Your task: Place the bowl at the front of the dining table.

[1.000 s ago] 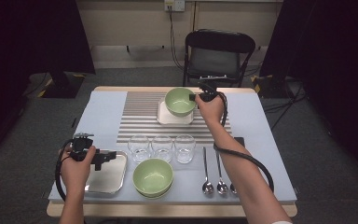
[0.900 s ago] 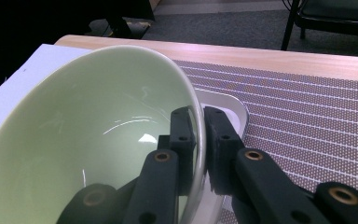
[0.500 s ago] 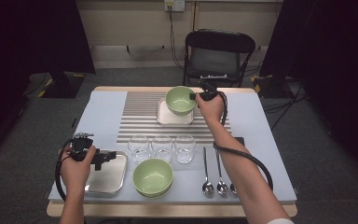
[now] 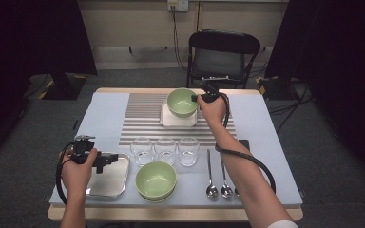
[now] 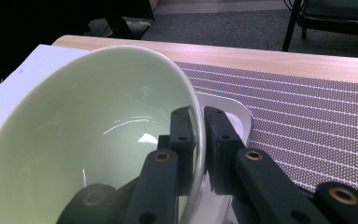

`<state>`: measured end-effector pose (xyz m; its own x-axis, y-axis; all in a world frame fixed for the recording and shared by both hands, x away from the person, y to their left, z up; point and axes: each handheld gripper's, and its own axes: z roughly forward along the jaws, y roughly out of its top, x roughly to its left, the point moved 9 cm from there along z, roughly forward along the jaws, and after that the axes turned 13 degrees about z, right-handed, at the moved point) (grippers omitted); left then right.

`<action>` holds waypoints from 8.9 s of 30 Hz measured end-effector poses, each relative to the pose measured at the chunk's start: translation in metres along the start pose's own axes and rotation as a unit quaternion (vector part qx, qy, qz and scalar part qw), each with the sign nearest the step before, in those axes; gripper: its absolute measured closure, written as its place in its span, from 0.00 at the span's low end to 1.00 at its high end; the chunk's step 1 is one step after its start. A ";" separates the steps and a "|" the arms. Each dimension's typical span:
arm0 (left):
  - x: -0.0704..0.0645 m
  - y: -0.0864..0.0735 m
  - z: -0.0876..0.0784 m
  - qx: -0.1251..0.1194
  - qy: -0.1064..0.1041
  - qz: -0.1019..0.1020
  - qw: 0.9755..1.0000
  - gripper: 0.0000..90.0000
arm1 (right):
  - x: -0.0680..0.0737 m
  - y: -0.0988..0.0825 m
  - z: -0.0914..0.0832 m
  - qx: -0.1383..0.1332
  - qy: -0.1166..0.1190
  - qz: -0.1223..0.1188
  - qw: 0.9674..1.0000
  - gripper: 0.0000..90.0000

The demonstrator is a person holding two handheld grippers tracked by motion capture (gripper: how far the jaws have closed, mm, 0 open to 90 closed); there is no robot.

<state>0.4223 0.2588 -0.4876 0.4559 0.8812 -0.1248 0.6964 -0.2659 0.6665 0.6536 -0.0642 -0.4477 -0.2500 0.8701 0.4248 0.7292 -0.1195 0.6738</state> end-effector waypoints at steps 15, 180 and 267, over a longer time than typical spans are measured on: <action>0.001 -0.001 0.001 0.003 -0.001 -0.005 1.000 0.24 | -0.006 0.002 0.007 0.000 -0.003 0.002 1.000 0.92; -0.003 0.003 -0.005 -0.007 0.009 0.004 1.000 0.24 | -0.010 -0.013 0.018 -0.002 -0.001 -0.050 0.999 0.72; -0.006 0.007 -0.010 -0.019 0.005 0.013 1.000 0.23 | -0.028 -0.045 -0.054 0.004 0.068 -0.122 0.990 0.31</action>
<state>0.4187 0.2552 -0.4741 0.4673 0.8783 -0.1005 0.6631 -0.2730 0.6970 0.5936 -0.1087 -0.4567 -0.5021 0.7999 0.3288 0.6424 0.0903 0.7611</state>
